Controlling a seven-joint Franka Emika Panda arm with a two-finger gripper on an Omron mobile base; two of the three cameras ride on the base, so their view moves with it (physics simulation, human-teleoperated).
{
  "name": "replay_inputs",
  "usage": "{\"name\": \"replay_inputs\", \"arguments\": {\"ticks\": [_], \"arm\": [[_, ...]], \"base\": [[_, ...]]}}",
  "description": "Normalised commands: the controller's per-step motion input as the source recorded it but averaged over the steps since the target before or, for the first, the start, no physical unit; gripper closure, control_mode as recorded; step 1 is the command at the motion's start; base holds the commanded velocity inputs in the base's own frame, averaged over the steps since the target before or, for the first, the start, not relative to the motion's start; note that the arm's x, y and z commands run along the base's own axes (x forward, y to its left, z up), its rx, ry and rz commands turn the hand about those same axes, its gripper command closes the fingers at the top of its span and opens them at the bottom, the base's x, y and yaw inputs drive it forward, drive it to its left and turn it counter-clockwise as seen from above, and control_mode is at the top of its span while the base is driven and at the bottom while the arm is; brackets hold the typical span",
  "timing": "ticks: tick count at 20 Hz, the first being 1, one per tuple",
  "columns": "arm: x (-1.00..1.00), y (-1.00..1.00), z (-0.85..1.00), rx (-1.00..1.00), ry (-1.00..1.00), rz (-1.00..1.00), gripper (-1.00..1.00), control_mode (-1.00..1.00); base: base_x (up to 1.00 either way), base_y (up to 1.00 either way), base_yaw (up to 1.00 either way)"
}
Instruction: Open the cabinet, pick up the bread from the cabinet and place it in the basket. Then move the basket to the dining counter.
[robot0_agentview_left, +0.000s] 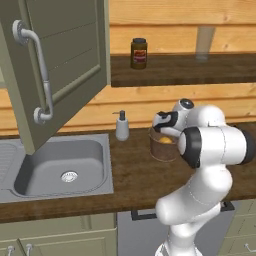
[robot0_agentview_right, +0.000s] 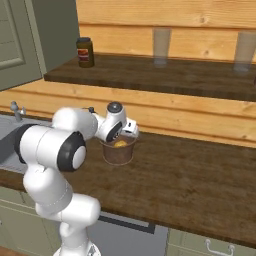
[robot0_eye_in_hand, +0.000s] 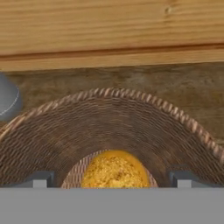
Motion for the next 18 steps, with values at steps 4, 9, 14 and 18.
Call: {"name": "replay_inputs", "arguments": {"ticks": [4,9,14,18], "arm": [[-0.53,0.0,0.45,0.0,-0.02,-0.03,-1.0,-1.0],[-0.45,0.0,0.48,0.0,0.0,-0.13,-1.0,-1.0],[-0.52,0.0,0.28,0.04,0.02,-0.29,-1.0,-1.0],[-0.52,-0.11,0.0,0.15,0.02,-0.31,-1.0,-1.0]], "base": [[0.0,0.0,0.0],[0.0,0.0,0.0],[0.0,0.0,0.0],[0.0,0.0,0.0]]}}
